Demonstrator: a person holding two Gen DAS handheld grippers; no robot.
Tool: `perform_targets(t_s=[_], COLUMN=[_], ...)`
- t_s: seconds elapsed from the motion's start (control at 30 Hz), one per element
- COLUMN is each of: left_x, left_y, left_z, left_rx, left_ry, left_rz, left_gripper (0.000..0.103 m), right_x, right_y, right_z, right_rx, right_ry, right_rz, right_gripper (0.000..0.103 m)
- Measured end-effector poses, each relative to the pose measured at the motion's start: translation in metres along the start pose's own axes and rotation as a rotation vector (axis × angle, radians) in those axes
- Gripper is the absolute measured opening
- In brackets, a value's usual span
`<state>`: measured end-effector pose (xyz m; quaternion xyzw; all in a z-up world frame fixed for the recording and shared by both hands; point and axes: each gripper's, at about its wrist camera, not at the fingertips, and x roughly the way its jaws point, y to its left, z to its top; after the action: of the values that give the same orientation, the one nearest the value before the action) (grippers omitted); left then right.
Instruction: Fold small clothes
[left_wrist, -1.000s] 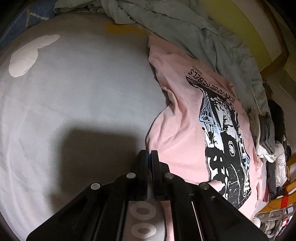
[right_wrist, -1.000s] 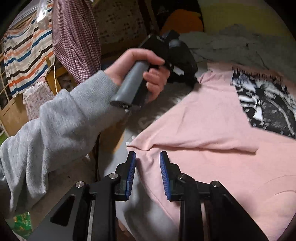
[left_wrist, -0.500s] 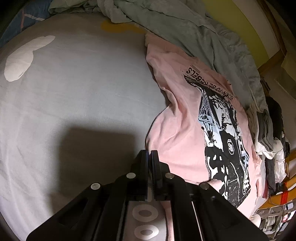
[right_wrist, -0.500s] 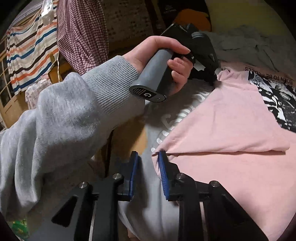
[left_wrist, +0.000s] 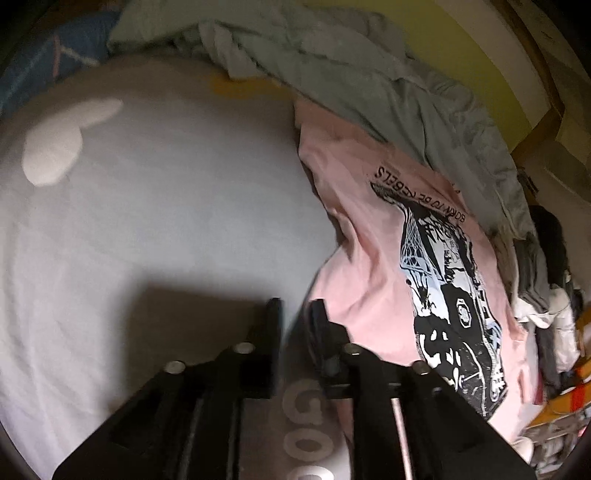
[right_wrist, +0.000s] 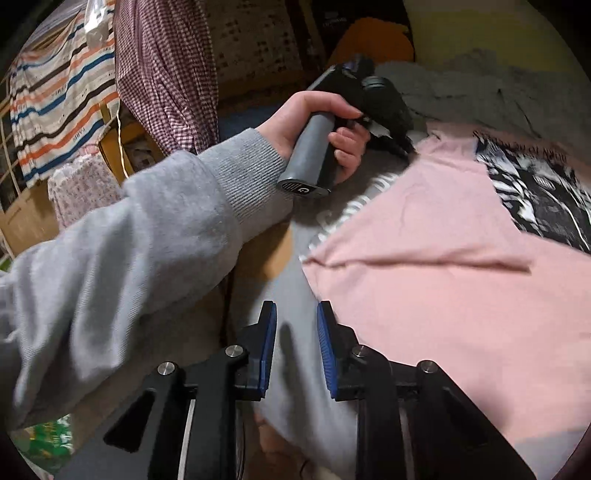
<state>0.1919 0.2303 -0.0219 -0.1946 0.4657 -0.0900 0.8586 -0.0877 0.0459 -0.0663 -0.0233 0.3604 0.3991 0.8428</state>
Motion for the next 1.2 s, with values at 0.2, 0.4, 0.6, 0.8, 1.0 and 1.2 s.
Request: perform_targets(t_s=[0.2, 0.4, 0.6, 0.8, 1.0, 1.2], left_x=[-0.029, -0.077, -0.11, -0.103, -0.065, -0.026], left_y=[-0.032, -0.091, -0.147, -0.207, -0.285, -0.348], left_z=[-0.007, -0.051, -0.113, -0.145, -0.191, -0.241], left_rx=[0.166, 0.379, 0.441, 0.501, 0.601, 0.667], left_ry=[-0.148, -0.393, -0.493, -0.425, -0.278, -0.195], left_rz=[0.149, 0.228, 0.126, 0.02, -0.109, -0.202], left_gripper=[0.058, 0.074, 0.078, 0.078, 0.078, 0.078], right_x=[-0.063, -0.155, -0.235, -0.281, -0.296, -0.271], right_y=[-0.039, -0.116, -0.209, -0.284, -0.358, -0.42], right_z=[-0.006, -0.013, -0.031, -0.045, -0.04, -0.054], right_rx=[0.052, 0.118, 0.307, 0.47, 0.703, 0.976], right_ry=[-0.074, -0.179, -0.228, -0.205, -0.191, -0.109], right_rz=[-0.117, -0.402, -0.636, -0.701, -0.505, -0.238], right_gripper=[0.025, 0.025, 0.025, 0.025, 0.074, 0.074])
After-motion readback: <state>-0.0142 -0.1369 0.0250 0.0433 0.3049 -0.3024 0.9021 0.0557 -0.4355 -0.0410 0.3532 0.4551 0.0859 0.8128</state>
